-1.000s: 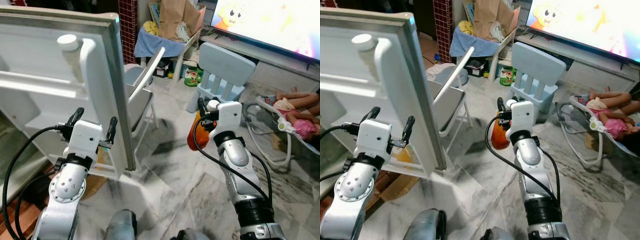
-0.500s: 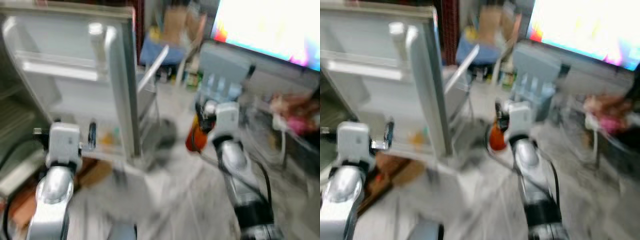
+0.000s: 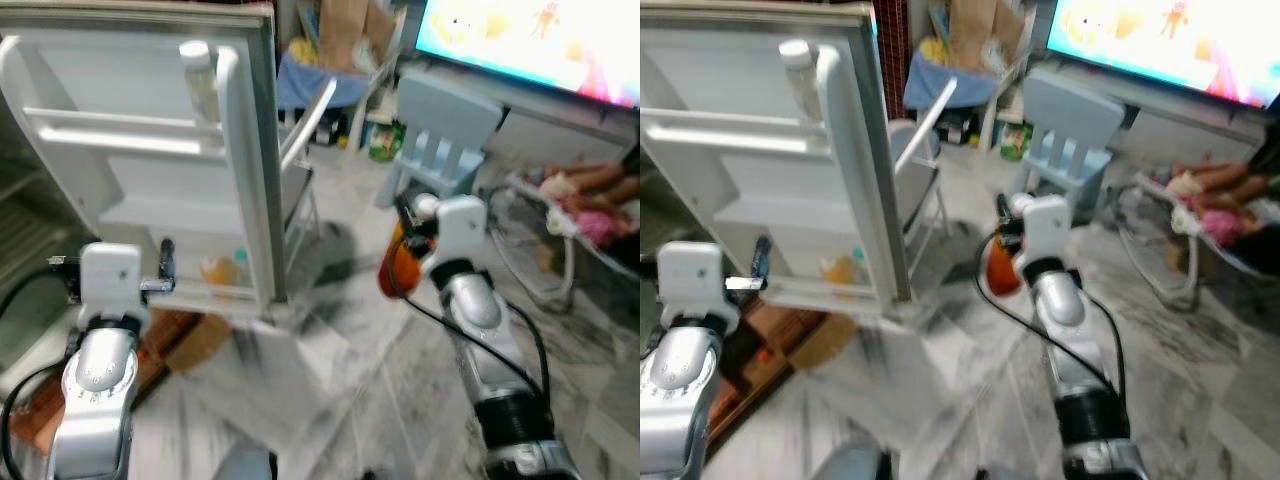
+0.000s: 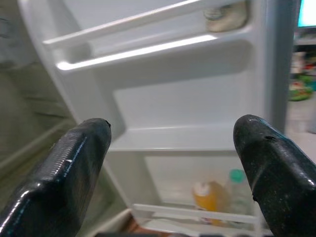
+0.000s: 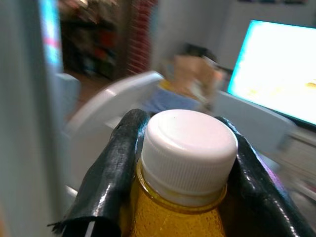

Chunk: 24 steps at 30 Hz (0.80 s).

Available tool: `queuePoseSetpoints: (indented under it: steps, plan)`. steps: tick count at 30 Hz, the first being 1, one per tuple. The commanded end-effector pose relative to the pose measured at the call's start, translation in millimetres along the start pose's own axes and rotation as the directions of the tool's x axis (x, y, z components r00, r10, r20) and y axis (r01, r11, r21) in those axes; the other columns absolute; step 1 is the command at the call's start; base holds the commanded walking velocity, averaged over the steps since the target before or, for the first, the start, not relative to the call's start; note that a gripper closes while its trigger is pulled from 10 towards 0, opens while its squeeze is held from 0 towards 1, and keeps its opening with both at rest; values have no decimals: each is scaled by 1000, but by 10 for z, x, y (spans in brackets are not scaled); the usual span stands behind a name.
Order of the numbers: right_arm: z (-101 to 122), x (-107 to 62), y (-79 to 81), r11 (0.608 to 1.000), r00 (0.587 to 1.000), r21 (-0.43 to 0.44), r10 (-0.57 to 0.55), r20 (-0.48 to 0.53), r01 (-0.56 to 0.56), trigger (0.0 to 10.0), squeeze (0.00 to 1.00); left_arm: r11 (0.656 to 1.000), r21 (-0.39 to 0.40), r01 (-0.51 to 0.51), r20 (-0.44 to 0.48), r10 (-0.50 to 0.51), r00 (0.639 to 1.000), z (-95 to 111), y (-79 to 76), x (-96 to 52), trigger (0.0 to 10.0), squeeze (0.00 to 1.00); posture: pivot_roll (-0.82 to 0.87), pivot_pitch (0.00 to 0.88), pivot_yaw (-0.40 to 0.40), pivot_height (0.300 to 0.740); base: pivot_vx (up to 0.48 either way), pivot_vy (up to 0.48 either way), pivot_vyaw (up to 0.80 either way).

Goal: Restocking fridge

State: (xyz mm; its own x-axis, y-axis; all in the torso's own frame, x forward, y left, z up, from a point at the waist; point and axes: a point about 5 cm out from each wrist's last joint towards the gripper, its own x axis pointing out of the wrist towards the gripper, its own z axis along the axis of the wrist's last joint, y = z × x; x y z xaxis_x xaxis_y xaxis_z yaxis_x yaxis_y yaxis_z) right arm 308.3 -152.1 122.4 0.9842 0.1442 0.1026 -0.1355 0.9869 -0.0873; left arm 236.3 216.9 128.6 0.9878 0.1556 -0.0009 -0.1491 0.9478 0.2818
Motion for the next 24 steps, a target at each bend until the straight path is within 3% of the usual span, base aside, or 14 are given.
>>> queuePoseSetpoints:
  steps: [1, 24]
  plan:
    - [116, 52, 56, 1000, 999, 10, 16, 52, -16, 10000, 0, 1000, 7, -12, -9, 12, 1000, -9, 61, 5, 10000, 0, 213, 0, -76, 740, 0, 480, 0]
    - [106, 55, 69, 1000, 998, 3, 28, 49, -29, 10000, 0, 1000, 3, 9, -6, -9, 1000, -16, 33, 8, 10000, 0, 211, 0, -76, 740, 0, 480, 0]
